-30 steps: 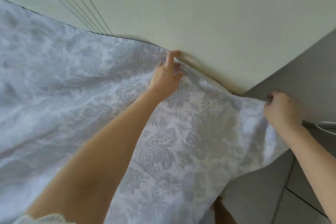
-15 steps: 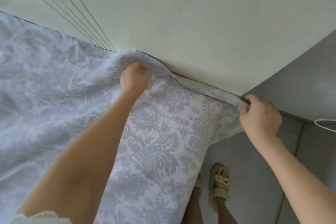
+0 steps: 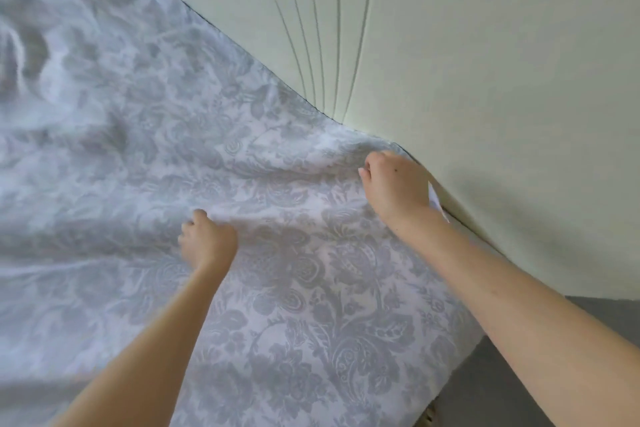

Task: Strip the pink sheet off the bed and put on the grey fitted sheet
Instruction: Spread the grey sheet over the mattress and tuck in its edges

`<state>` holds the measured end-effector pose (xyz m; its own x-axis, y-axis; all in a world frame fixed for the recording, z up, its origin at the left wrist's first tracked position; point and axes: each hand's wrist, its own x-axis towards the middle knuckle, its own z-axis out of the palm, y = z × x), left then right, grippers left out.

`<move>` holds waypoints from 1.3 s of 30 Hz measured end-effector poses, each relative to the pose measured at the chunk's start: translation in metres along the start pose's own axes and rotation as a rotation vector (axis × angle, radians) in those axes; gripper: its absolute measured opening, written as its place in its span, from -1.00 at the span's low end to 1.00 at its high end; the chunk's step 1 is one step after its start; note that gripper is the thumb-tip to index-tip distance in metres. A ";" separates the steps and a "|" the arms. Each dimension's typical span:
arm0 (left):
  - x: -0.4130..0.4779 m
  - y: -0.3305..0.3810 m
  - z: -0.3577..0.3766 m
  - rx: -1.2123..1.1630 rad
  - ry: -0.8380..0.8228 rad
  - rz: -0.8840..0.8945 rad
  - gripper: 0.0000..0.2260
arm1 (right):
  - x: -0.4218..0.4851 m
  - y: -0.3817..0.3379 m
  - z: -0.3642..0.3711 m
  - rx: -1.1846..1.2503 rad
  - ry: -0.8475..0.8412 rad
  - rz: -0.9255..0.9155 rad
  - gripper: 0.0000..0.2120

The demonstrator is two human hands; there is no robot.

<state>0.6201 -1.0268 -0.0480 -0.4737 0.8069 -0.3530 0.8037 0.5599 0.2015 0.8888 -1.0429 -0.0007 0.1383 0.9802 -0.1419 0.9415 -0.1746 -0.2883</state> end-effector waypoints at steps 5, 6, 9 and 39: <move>0.027 -0.079 0.009 -0.024 -0.111 -0.127 -0.49 | 0.078 -0.056 0.017 -0.072 -0.102 -0.045 -0.88; 0.030 -0.089 0.014 -0.014 -0.171 -0.106 -0.45 | 0.093 -0.065 0.022 -0.078 -0.117 -0.051 -0.88; 0.034 -0.101 0.029 0.000 -0.308 -0.044 -0.36 | 0.139 -0.089 0.041 -0.124 -0.123 -0.079 -0.89; 0.145 0.018 0.056 0.270 -0.368 0.184 0.01 | 0.174 -0.110 0.082 -0.171 -0.112 -0.407 -0.43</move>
<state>0.5861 -0.9104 -0.1472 -0.1953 0.7407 -0.6429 0.9499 0.3060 0.0639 0.7841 -0.8609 -0.0718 -0.2786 0.9480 -0.1538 0.9509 0.2499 -0.1825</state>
